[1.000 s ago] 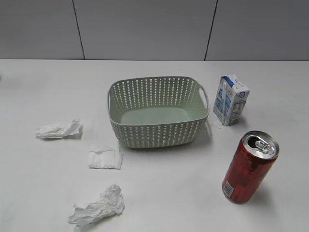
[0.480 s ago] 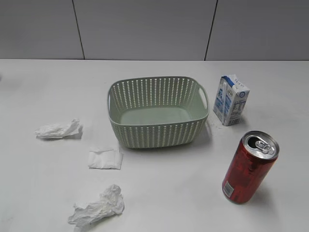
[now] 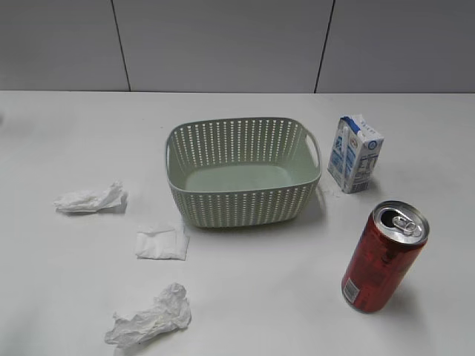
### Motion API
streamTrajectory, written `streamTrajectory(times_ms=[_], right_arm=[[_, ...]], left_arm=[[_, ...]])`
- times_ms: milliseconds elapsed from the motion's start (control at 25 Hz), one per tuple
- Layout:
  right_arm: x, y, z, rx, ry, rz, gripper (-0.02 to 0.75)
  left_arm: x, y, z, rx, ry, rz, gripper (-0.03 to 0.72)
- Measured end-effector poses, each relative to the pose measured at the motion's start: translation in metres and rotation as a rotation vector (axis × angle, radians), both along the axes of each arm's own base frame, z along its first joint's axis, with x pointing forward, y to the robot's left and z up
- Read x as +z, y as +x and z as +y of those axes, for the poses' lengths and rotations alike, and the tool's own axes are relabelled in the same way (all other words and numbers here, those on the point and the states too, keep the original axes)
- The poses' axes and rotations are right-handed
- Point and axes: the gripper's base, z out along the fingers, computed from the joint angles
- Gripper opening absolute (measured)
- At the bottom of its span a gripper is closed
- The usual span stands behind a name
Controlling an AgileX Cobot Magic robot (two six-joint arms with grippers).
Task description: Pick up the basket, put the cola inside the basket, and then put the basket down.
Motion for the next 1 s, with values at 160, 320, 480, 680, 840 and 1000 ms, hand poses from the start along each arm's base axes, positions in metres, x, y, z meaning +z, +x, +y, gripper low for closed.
streamTrajectory(times_ms=[160, 320, 480, 680, 840, 1000], right_arm=[[0.000, 0.000, 0.000, 0.000, 0.001, 0.000, 0.572], [0.000, 0.000, 0.000, 0.000, 0.002, 0.000, 0.572], [0.000, 0.000, 0.000, 0.000, 0.001, -0.001, 0.572], [0.000, 0.000, 0.000, 0.000, 0.001, -0.001, 0.572], [0.000, 0.000, 0.000, 0.000, 0.001, 0.000, 0.572], [0.000, 0.000, 0.000, 0.000, 0.001, 0.000, 0.572]], left_arm=[[0.017, 0.048, -0.002, -0.023, -0.001, 0.076, 0.589], [0.028, 0.098, -0.013, -0.082, 0.000, 0.165, 0.589], [0.027, 0.144, -0.037, -0.177, 0.012, 0.250, 0.589], [0.007, 0.188, -0.082, -0.310, 0.036, 0.412, 0.574], [-0.014, 0.213, -0.122, -0.365, 0.040, 0.546, 0.556], [-0.034, 0.231, -0.159, -0.369, 0.069, 0.628, 0.554]])
